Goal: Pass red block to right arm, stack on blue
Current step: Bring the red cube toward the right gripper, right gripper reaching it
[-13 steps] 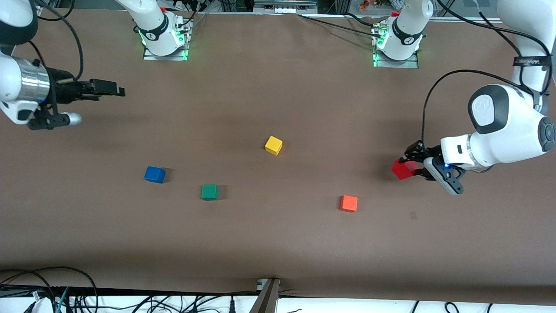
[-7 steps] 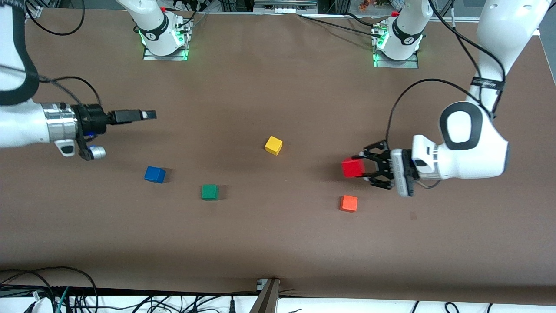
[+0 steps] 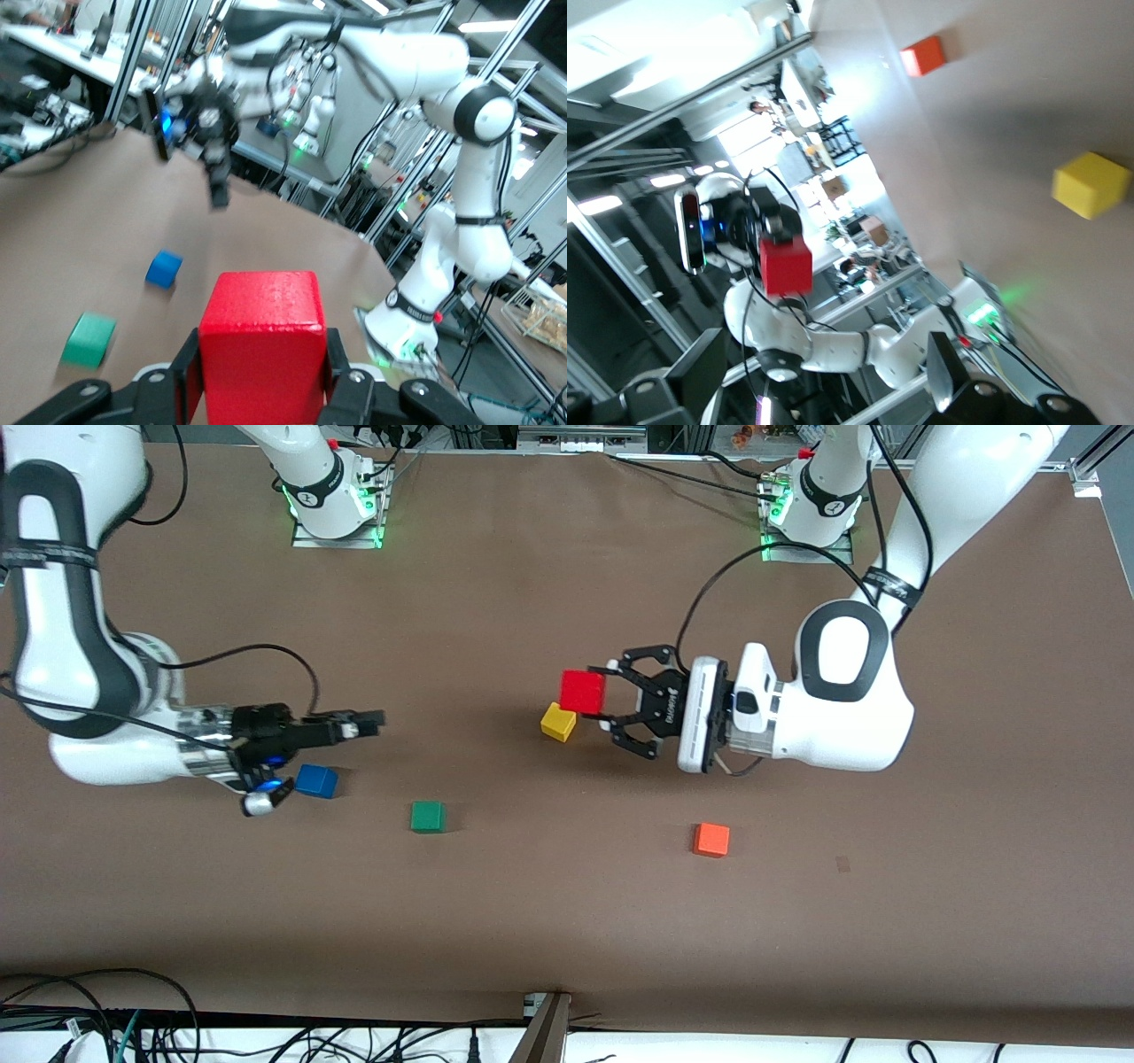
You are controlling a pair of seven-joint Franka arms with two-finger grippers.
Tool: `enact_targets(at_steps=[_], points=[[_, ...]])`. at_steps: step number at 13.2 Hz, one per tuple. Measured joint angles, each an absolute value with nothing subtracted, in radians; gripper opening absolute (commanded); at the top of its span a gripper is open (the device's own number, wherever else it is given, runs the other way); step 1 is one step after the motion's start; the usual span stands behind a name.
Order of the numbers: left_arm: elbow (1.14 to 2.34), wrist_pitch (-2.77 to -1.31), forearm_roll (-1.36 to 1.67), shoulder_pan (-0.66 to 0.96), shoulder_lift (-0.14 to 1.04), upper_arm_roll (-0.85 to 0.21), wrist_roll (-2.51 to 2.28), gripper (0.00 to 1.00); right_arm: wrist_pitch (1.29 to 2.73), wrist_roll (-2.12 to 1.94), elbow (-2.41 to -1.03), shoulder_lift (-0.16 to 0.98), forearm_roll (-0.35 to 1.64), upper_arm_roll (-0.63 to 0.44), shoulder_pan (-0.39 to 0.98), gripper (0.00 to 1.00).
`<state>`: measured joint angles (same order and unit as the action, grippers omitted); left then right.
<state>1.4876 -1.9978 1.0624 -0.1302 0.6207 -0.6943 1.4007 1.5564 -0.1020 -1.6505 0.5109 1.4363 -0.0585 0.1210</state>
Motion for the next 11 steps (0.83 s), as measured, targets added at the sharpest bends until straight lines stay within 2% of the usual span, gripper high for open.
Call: enact_targets(at_steps=[4,6,11], points=[[1.424,-2.092,1.106,-0.032,0.652,-0.695,1.403,0.00,1.674,-0.115,-1.663,0.505,1.547,-0.041,0.211,1.00],[1.419,-2.150,1.121,0.002,0.661,-0.695,1.404,0.00,1.687,-0.117,-1.662,0.490,1.608,-0.025,0.211,1.00],[1.416,-2.192,1.125,0.038,0.687,-0.695,1.404,0.00,1.759,-0.117,-1.687,0.426,1.624,0.038,0.211,1.00]])
